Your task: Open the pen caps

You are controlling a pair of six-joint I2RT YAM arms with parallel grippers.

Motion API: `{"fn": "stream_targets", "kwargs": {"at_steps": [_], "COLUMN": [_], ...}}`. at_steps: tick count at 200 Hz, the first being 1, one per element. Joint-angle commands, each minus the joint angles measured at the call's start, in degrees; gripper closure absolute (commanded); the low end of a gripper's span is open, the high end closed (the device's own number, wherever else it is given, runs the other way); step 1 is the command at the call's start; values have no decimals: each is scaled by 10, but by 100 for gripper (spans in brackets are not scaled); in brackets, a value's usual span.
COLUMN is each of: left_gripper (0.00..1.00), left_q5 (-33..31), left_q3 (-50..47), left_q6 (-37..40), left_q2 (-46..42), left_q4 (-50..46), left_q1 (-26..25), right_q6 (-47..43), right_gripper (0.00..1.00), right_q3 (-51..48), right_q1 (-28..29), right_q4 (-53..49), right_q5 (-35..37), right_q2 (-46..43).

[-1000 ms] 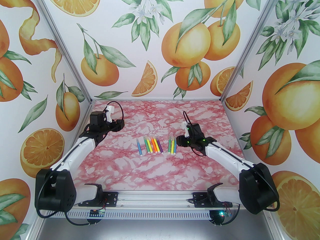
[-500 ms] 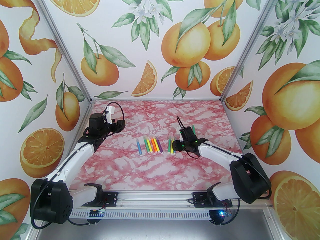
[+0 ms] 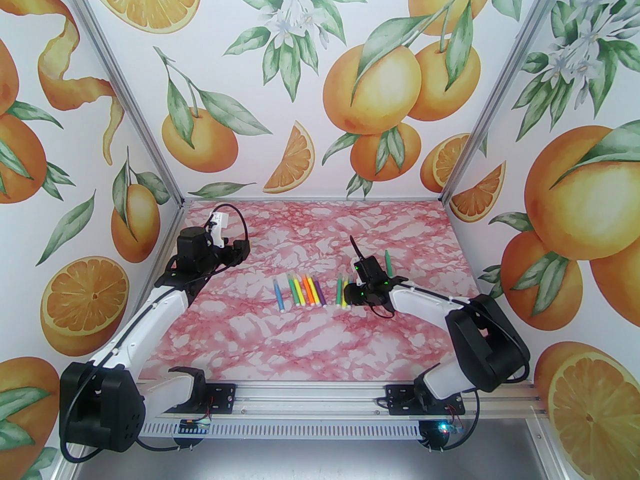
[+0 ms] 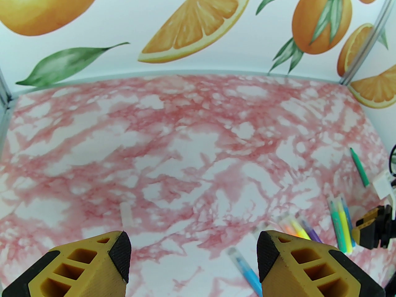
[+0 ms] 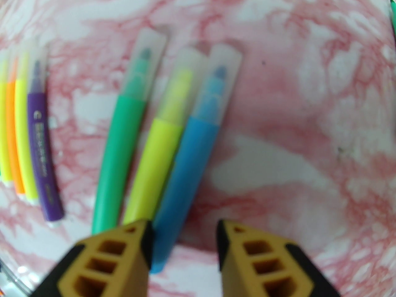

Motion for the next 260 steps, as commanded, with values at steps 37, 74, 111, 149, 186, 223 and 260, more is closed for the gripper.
{"fn": "stream_targets", "kwargs": {"at_steps": [37, 74, 111, 149, 186, 223, 260], "left_gripper": [29, 29, 29, 29, 29, 28, 28], "left_q5": [-7, -10, -27, -28, -26, 60, 92], "left_q3": [-3, -3, 1, 1, 2, 6, 14], "left_q6": [8, 6, 4, 3, 4, 0, -17], "left_q2": [-16, -23, -27, -32, -26, -14, 0], "left_q4": [6, 2, -9, -12, -15, 3, 10], "left_q1": [-3, -3, -4, -4, -5, -5, -8], "right_q6": [6, 9, 11, 13, 21, 24, 13], "right_gripper": [62, 65, 67, 69, 75, 83, 88], "right_q3": [26, 39, 69, 102, 107, 108, 103], "right_q1": [8, 11, 21, 30, 32, 31, 31], "right_q4": [-25, -49, -88, -120, -122, -116, -94], "right_q5": [51, 81, 122, 143, 144, 137, 128], "right_q2": [34, 46, 70, 104, 107, 95, 58]}}
